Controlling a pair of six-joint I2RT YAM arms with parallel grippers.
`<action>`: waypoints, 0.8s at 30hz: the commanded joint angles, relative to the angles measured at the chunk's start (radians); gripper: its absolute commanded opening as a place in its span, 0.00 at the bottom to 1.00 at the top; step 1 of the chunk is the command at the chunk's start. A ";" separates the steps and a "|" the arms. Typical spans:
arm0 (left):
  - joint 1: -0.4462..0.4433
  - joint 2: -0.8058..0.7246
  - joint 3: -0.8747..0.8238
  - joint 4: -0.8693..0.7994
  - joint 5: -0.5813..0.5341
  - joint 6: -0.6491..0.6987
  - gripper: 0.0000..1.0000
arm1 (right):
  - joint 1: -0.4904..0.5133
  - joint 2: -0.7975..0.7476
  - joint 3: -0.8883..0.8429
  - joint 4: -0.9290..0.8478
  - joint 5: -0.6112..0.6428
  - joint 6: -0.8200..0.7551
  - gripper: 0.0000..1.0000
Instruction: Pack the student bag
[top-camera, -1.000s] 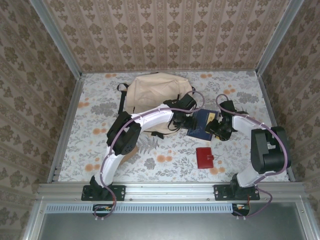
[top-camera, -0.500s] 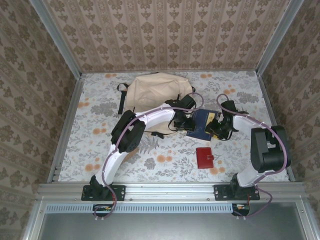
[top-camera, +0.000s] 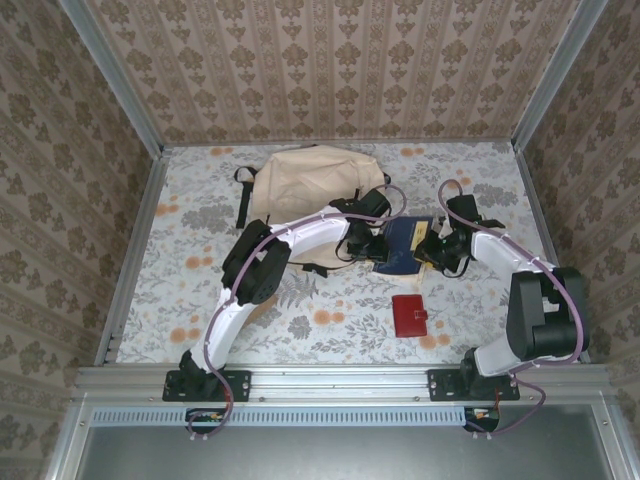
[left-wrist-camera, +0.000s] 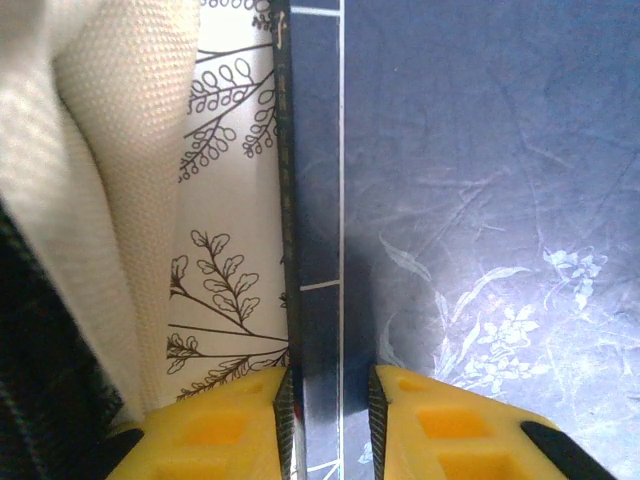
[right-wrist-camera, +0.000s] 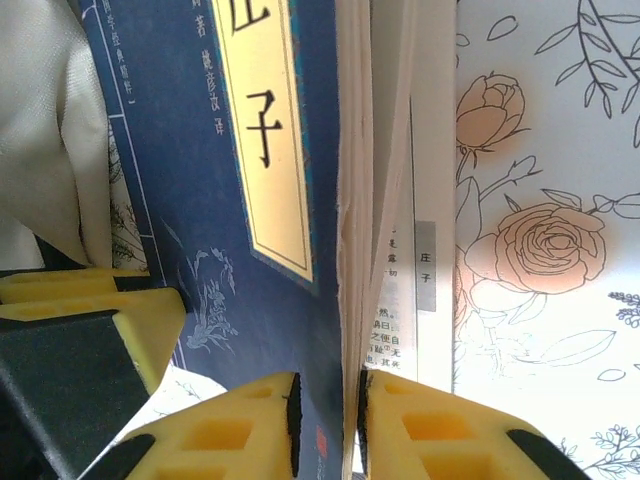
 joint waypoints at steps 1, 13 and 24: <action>-0.004 0.037 0.008 -0.030 0.024 0.002 0.26 | 0.010 0.004 0.022 -0.017 -0.050 -0.015 0.20; 0.107 -0.233 0.006 0.047 0.166 0.030 0.65 | 0.003 -0.191 0.064 -0.055 -0.013 -0.060 0.00; 0.328 -0.524 -0.343 0.301 0.415 -0.103 0.98 | 0.050 -0.209 0.214 0.096 -0.486 0.007 0.00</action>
